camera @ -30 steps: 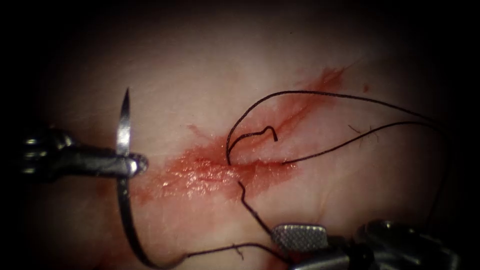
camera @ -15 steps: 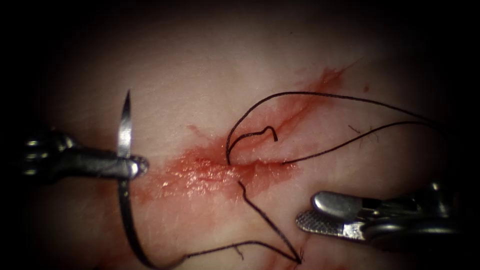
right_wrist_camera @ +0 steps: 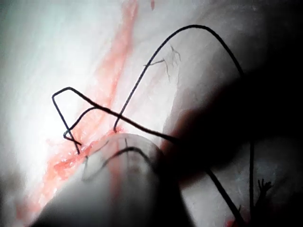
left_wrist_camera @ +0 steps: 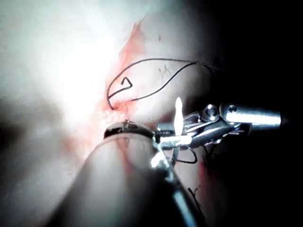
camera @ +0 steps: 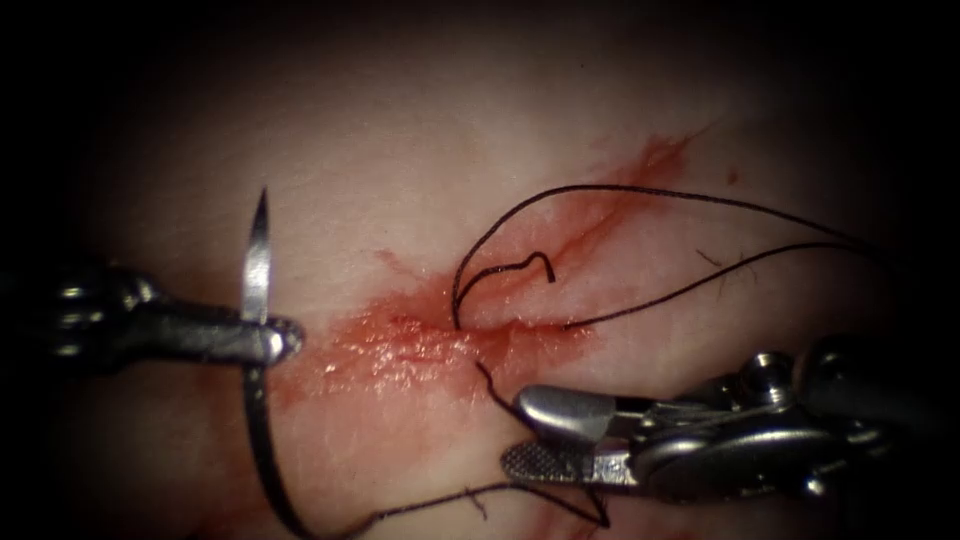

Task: Wound Closure

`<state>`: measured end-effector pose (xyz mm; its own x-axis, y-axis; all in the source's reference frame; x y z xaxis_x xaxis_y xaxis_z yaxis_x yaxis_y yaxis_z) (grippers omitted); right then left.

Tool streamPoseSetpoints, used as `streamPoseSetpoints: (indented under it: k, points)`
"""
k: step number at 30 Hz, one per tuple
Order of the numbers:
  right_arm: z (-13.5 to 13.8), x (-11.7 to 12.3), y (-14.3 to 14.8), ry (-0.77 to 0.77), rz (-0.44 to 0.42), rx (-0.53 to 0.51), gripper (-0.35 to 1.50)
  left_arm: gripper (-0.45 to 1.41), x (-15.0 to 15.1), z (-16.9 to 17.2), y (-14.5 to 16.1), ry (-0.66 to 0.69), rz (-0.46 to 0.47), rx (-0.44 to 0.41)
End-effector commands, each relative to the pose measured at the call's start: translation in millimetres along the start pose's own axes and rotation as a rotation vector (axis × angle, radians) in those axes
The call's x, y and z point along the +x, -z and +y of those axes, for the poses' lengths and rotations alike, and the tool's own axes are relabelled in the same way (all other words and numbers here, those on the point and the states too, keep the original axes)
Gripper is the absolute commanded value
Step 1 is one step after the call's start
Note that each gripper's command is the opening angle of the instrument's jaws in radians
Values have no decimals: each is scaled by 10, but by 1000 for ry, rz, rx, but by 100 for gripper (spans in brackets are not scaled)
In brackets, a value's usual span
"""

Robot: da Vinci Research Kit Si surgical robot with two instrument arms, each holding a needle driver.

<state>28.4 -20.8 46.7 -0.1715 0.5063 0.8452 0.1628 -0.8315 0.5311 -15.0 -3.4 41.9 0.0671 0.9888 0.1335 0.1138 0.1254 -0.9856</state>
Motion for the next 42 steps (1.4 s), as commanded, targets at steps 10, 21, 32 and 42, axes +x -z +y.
streamPoseSetpoints:
  k: [10,21,32,42]
  points:
    - [-4,20,-22,56,35,21,42,-45,0,-6,-6,-1,-2,-2]
    - [5,27,-36,92,45,26,-28,-45,-1,-5,-7,-1,-5,-3]
    - [-26,12,13,335,-12,-17,-35,-45,-1,-4,-5,0,-8,-5]
    - [-40,-6,101,440,-61,-197,-35,-45,0,-4,-4,1,-10,-6]
